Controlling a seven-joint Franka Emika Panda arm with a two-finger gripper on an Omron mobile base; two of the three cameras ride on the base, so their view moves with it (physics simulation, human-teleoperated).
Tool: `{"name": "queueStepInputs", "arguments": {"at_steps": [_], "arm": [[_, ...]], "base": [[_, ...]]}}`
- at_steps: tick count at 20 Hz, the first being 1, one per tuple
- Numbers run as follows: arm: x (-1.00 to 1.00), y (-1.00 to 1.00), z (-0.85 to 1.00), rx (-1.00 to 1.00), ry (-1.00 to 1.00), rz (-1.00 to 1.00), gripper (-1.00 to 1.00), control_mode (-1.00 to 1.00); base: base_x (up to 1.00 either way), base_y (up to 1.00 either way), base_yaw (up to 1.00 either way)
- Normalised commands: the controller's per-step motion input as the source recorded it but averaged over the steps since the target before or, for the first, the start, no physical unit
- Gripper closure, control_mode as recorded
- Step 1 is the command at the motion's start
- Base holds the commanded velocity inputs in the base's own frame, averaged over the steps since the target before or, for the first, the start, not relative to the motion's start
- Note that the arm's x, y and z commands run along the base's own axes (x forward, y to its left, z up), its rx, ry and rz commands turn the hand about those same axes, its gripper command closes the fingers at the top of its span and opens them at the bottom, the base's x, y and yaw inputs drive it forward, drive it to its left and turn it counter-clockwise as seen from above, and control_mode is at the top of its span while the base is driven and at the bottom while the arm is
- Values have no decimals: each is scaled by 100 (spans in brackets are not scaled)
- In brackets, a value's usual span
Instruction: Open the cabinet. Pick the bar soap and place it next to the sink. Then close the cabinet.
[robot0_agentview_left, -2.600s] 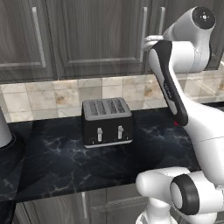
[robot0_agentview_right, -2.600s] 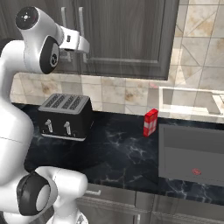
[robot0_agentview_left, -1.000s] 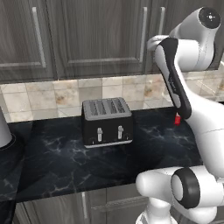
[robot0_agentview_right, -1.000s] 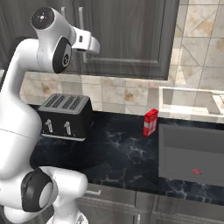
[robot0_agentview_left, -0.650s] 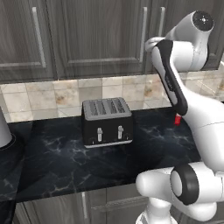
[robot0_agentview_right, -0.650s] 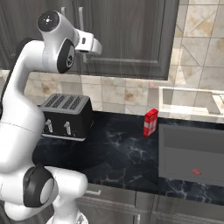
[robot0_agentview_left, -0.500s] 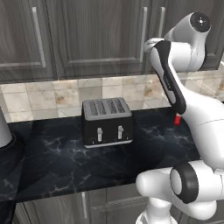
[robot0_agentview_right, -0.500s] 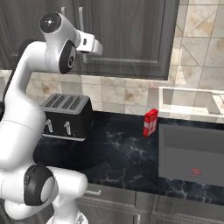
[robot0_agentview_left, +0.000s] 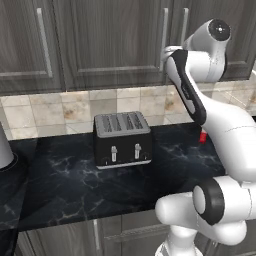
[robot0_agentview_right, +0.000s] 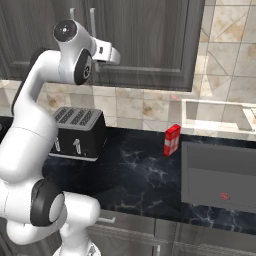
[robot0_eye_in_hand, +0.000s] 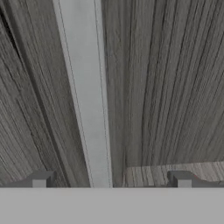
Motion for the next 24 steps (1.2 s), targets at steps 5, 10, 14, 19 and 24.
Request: {"name": "queueStepInputs", "arguments": {"at_steps": [5, 10, 14, 19, 24], "arm": [[23, 0, -1, 0, 0, 0, -100, -100], [19, 0, 0, 0, 0, 0, -100, -100], [0, 0, 0, 0, 0, 0, -100, -100], [0, 0, 0, 0, 0, 0, 100, -100], [0, 0, 0, 0, 0, 0, 100, -100]], "base": [[0, 0, 0], [0, 0, 0], [0, 0, 0], [0, 0, 0], [0, 0, 0]]}}
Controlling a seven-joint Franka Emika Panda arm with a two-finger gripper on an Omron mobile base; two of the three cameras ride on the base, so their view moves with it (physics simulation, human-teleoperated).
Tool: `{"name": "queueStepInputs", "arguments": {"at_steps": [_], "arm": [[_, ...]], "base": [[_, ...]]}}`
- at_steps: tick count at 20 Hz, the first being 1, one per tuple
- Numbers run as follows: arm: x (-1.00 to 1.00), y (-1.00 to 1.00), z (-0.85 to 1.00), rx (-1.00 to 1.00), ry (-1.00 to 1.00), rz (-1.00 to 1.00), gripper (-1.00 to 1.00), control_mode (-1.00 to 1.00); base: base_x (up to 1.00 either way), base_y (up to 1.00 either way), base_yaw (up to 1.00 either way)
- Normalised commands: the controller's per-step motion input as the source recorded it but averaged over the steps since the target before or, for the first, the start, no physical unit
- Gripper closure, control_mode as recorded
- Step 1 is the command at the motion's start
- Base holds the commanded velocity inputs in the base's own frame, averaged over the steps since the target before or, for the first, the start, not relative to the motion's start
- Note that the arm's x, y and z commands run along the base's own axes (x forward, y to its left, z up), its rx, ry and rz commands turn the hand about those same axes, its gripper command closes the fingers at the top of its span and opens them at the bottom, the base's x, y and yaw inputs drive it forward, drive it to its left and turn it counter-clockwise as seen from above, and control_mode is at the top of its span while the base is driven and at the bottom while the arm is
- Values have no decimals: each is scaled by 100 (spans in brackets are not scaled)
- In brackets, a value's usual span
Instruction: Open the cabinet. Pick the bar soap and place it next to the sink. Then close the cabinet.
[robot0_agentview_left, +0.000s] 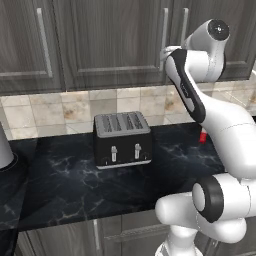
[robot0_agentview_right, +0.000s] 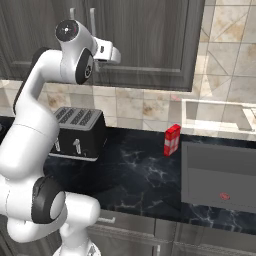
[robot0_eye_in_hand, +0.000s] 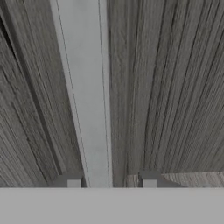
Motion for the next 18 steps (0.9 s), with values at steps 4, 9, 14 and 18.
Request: {"name": "queueStepInputs", "arguments": {"at_steps": [4, 9, 14, 18], "arm": [[0, 0, 0, 0, 0, 0, 100, -100], [0, -3, 0, 0, 0, 0, 100, -100], [0, -33, 0, 0, 0, 0, 100, -100], [-6, -53, 0, 0, 0, 0, 100, -100]], "base": [[0, 0, 0], [0, 0, 0], [0, 0, 0], [0, 0, 0]]}}
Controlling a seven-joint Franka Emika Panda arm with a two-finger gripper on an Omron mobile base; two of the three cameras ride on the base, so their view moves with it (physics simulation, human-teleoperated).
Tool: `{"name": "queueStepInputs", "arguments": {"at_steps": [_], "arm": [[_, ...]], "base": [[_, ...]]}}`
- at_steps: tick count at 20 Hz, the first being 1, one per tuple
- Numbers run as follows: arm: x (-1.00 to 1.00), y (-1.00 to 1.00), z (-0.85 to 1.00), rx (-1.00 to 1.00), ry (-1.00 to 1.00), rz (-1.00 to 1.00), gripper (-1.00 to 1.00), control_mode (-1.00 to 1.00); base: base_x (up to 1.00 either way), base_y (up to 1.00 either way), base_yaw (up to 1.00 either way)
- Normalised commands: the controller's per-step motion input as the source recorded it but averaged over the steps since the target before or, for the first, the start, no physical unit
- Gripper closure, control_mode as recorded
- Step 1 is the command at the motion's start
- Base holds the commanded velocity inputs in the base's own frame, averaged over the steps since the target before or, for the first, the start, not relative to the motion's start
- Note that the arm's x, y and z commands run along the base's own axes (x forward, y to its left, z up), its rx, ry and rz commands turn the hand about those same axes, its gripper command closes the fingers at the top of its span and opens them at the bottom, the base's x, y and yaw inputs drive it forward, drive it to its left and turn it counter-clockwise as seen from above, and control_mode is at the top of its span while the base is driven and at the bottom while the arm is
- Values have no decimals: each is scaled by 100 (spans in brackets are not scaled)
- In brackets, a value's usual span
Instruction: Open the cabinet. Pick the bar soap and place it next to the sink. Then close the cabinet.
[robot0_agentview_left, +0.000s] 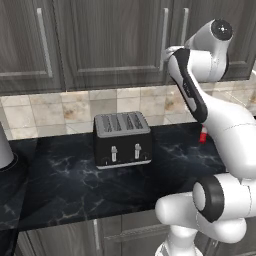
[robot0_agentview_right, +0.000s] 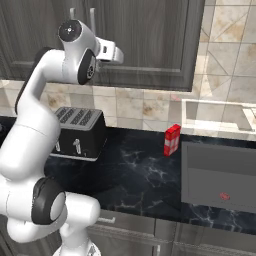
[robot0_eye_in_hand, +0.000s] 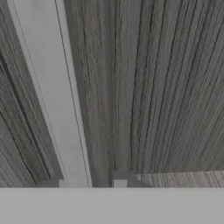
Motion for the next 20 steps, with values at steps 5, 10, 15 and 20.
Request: {"name": "queueStepInputs", "arguments": {"at_steps": [5, 10, 15, 20], "arm": [[-28, -57, 0, 1, 0, 0, 100, -100], [-65, -53, 0, 4, 0, 0, 100, -100], [-70, -52, 0, 5, 0, 0, 100, -100], [-71, -50, 0, 6, 0, 0, 100, -100]], "base": [[0, 0, 0], [0, 0, 0], [0, 0, 0], [0, 0, 0]]}}
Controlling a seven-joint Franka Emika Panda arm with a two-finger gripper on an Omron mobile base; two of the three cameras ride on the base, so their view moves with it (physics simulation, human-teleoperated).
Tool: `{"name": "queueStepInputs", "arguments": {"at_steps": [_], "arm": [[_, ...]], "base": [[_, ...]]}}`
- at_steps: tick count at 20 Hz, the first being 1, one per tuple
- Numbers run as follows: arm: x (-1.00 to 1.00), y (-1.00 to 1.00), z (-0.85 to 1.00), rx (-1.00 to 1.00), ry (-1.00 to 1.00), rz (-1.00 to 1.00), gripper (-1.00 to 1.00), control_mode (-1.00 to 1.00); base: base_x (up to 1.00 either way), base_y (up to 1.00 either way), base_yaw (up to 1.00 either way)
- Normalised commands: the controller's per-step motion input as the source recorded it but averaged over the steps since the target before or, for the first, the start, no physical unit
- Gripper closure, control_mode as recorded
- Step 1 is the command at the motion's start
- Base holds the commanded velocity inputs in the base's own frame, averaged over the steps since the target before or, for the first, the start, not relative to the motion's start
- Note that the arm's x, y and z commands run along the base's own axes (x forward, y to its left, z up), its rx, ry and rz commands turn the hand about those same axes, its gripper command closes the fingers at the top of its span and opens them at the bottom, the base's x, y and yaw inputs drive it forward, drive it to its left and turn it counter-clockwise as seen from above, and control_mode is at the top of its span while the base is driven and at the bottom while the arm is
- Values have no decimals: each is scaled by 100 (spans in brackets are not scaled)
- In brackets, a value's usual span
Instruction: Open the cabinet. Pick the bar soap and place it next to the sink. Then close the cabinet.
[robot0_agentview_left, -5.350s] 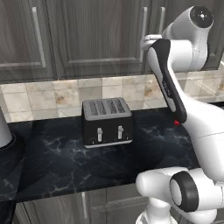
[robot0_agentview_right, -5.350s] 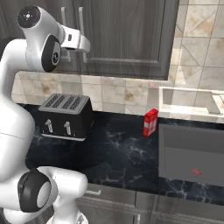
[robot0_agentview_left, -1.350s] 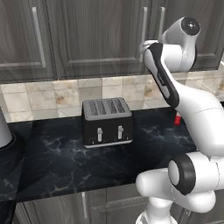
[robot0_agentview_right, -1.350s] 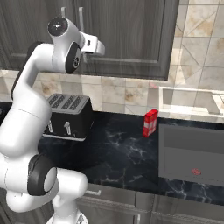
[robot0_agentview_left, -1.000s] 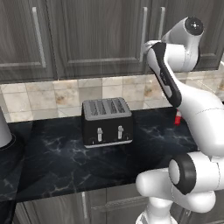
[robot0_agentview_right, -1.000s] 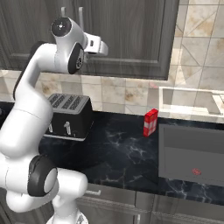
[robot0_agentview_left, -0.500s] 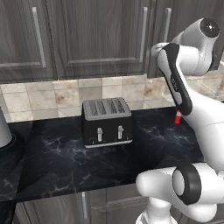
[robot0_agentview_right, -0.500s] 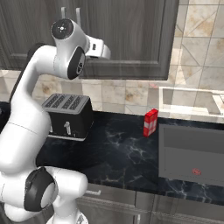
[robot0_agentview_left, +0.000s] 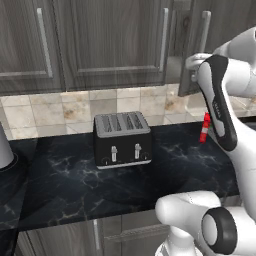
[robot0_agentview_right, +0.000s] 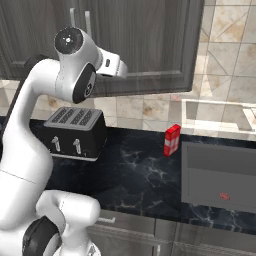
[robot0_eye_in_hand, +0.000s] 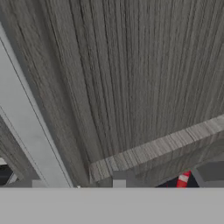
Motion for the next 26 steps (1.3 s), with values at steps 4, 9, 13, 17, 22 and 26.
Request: {"name": "queueStepInputs", "arguments": {"at_steps": [4, 9, 13, 17, 22, 26], "arm": [[-65, -50, 0, 6, 0, 0, 100, -100], [-63, -54, 0, 6, 0, 0, 100, -100], [-63, -59, 0, 6, 0, 0, 100, -100], [-60, -61, 0, 4, 0, 0, 100, -100], [-58, -61, 0, 4, 0, 0, 100, -100], [-56, -54, 0, 4, 0, 0, 100, -100]], "base": [[0, 0, 0], [0, 0, 0], [0, 0, 0], [0, 0, 0], [0, 0, 0], [0, 0, 0]]}}
